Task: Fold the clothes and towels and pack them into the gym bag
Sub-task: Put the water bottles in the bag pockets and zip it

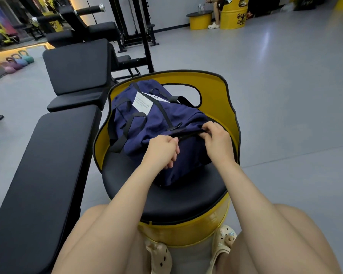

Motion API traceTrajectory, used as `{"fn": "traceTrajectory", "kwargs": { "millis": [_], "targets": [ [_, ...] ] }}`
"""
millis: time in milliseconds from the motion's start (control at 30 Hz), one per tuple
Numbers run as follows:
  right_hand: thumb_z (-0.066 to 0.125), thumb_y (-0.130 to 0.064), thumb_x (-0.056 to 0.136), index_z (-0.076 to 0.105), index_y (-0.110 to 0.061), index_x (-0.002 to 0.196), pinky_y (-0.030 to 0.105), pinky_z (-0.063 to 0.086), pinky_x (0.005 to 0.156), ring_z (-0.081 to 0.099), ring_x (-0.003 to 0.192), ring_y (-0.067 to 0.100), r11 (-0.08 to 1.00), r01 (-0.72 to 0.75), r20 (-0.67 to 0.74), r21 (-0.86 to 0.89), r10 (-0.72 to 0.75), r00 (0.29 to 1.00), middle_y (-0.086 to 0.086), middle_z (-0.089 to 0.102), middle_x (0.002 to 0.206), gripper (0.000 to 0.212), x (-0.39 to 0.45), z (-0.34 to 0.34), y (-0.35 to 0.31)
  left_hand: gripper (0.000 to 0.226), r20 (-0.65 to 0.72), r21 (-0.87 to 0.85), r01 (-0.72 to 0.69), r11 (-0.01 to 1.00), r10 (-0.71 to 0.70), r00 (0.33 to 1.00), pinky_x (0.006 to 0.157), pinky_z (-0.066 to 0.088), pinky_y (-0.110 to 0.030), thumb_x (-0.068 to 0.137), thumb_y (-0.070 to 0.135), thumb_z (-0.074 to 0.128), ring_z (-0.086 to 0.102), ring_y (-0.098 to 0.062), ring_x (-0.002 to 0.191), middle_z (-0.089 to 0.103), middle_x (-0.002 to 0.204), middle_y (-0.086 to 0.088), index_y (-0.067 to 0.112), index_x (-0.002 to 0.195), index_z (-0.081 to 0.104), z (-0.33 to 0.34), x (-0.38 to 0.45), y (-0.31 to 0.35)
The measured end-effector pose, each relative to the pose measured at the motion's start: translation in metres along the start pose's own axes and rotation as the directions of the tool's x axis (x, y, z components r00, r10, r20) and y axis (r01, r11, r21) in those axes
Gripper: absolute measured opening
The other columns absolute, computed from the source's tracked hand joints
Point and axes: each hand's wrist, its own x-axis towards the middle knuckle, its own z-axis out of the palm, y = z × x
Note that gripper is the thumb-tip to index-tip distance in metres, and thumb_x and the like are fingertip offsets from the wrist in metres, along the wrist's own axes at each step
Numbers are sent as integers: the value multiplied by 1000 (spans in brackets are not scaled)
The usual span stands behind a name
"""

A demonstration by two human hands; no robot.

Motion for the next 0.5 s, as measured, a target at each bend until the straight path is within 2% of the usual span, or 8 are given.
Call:
{"fn": "traceTrajectory", "kwargs": {
  "millis": [233, 333, 400, 500],
  "targets": [
    [58, -13, 93, 62, -9, 103, 27, 38, 74, 53, 88, 18, 995, -103, -49, 0, 103, 993, 5, 61, 105, 12, 2, -7, 2, 44, 19, 27, 96, 995, -97, 995, 39, 29, -17, 99, 23, 43, 38, -11, 33, 50, 38, 4, 11, 58, 55, -35, -11, -35],
    [58, -17, 93, 58, -10, 103, 29, 37, 72, 50, 86, 20, 993, -72, -12, -96, 71, 997, 4, 57, 104, 12, -3, -5, -4, 43, 90, -13, 129, 992, -127, 988, 35, 25, -14, 100, 25, 42, 36, -12, 38, 52, 44, 2, 11, 62, 58, -45, -17, -48],
    [60, -19, 92, 52, -12, 101, 30, 38, 69, 49, 86, 20, 990, -33, -39, -134, 28, 999, 0, 49, 100, 13, -10, -5, -12, 41, 114, -35, 115, 993, -110, 987, 36, 23, -15, 100, 26, 42, 36, -12, 40, 54, 49, 3, 12, 68, 61, -47, -18, -55],
    [58, -26, 92, 49, -16, 90, 33, 42, 66, 52, 80, 21, 995, -23, -31, -93, 20, 999, -1, 53, 91, 14, -25, 2, -25, 34, 108, -75, 80, 994, -71, 992, 36, 23, -17, 100, 25, 42, 36, -11, 40, 58, 53, 6, 14, 75, 63, -47, -18, -63]
  ]
}}
